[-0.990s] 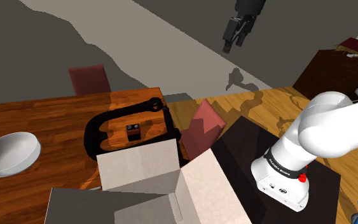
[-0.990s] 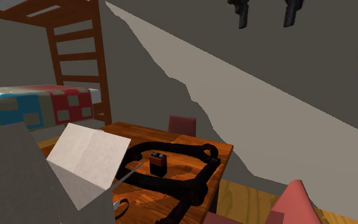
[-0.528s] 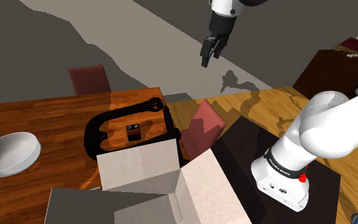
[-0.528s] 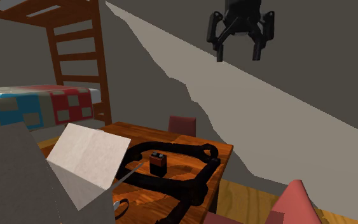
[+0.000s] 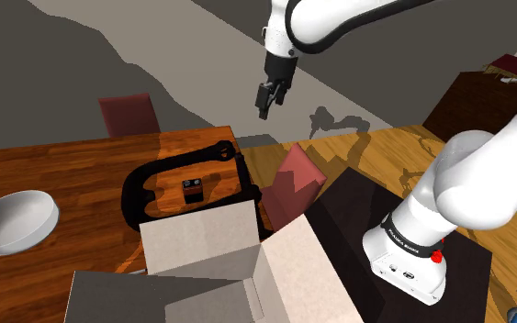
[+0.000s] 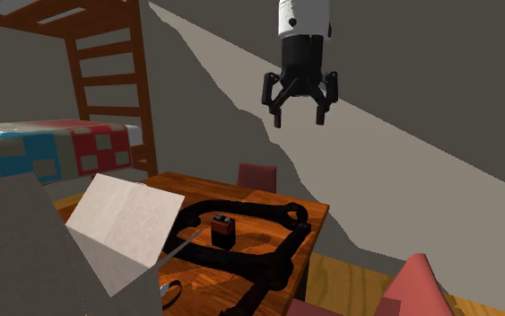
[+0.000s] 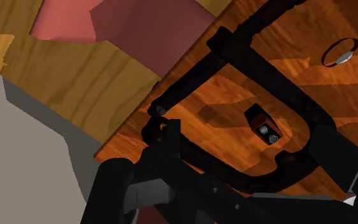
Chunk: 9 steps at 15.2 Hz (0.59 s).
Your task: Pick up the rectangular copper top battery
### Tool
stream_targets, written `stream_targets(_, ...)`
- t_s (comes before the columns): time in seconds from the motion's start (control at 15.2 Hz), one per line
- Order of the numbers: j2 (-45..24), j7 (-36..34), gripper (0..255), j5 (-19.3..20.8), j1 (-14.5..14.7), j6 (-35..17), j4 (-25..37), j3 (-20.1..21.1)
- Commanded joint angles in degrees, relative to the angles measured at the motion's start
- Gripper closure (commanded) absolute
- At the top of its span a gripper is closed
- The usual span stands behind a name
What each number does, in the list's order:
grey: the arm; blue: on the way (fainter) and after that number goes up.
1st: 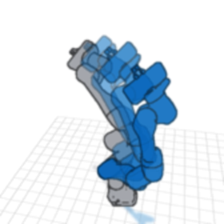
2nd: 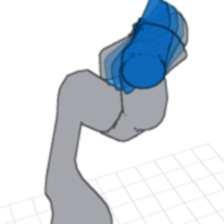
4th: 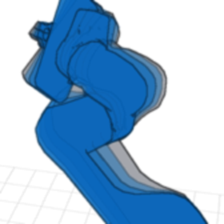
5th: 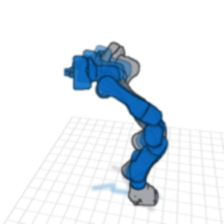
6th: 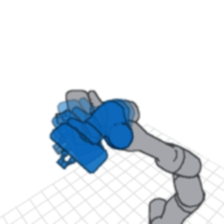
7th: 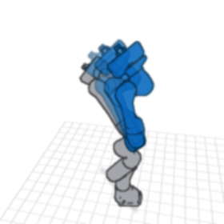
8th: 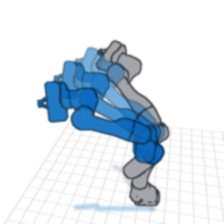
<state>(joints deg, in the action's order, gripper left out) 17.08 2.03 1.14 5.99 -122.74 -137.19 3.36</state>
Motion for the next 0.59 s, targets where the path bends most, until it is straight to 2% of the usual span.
stream_targets(0.0, -4.51, 0.24, 0, 0.15, 0.47, -2.91, 1.53, 0.54)
stream_targets(0.53, -21.06, -0.06, 0, 1.93, 2.51, -11.75, 8.63, 2.93)
